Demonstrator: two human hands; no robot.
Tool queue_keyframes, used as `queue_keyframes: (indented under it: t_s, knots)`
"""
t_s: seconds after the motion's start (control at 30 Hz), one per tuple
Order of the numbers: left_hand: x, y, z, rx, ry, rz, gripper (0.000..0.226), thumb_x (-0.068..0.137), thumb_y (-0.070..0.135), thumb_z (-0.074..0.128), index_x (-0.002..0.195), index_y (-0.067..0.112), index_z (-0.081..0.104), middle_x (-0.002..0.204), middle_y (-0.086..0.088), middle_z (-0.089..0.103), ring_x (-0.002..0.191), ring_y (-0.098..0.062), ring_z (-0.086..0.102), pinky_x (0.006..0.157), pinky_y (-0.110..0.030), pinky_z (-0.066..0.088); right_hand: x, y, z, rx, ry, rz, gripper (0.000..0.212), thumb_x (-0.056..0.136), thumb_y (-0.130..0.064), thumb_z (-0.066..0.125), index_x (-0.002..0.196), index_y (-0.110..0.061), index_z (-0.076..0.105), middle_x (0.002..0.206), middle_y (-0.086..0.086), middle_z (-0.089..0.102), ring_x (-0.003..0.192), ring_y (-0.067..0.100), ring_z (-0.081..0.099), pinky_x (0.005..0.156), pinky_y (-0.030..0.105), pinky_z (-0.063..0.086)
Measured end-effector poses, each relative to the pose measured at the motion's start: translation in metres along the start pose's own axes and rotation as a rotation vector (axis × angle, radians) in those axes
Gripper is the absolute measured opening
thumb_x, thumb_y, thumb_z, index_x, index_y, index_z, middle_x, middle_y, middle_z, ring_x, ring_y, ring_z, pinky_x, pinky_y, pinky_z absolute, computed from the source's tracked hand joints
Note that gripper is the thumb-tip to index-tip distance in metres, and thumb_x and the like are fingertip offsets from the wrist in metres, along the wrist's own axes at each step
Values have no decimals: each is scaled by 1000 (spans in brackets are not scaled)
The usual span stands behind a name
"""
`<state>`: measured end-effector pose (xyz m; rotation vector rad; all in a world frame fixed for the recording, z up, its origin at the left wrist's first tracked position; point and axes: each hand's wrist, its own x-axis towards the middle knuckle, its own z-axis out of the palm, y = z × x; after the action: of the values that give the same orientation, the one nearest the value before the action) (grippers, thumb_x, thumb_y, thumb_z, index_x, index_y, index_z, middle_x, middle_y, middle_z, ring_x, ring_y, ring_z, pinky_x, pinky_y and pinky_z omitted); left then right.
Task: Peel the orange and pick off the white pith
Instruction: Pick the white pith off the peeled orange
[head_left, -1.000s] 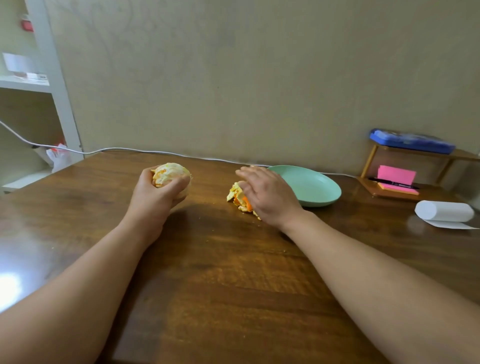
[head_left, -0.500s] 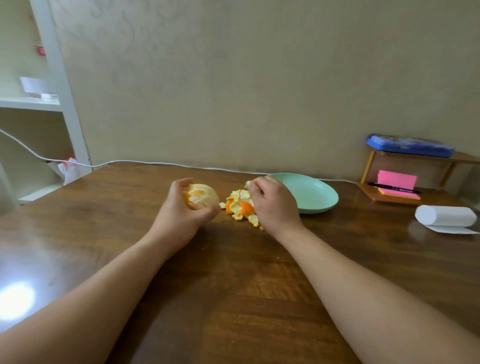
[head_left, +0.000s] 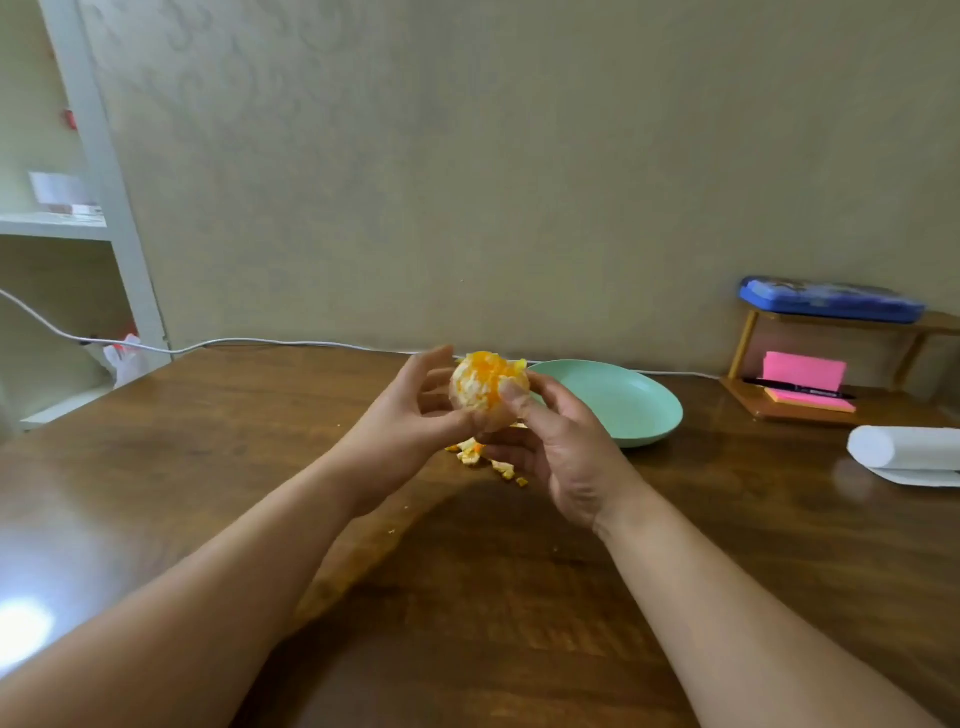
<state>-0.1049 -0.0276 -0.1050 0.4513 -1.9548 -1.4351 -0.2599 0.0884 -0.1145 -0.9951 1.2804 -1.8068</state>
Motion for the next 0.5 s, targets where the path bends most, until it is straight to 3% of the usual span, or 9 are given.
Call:
queue_keyframes:
  t_s: [0.1,0.17,0.3,0.4,0.5]
  knots:
    - [5,-3,1,-25,-100,-19,75,83,36,92,147,27,53,133,-2,73,120,-20,73,101,-45,60,-1,0,-4,-85,2,-73,63,85,-45,81,141,-28,57,132,4,74,115,24,75,96,45,63]
    - [4,-9,4,-29,-95,14,64,89,24,86,144,21,55,128,-4,75,117,-22,74,99,-45,61,-3,0,-4,-254,2,-122,63,82,-55,81,138,-40,55,136,-7,69,122,17,71,101,43,61]
    - [3,-17,-5,-3,-58,55,70,81,24,89,142,23,54,126,-2,74,115,-22,74,96,-42,63,-7,-3,-5,-637,42,-207,68,78,-69,73,136,-41,52,133,-22,62,127,3,60,106,33,56]
    - [2,-18,-11,84,-32,90,74,79,27,91,141,33,52,128,5,68,113,-17,73,93,-40,64,-8,-6,-8,-667,46,-225,55,81,-63,74,128,-37,59,124,-17,70,119,3,66,102,35,59]
    - [1,-17,-12,156,-31,100,74,83,23,91,142,37,49,130,7,65,112,-11,72,97,-38,62,-5,-7,-11,-585,59,-192,28,97,-50,71,119,-33,67,113,-9,77,110,9,73,98,42,63]
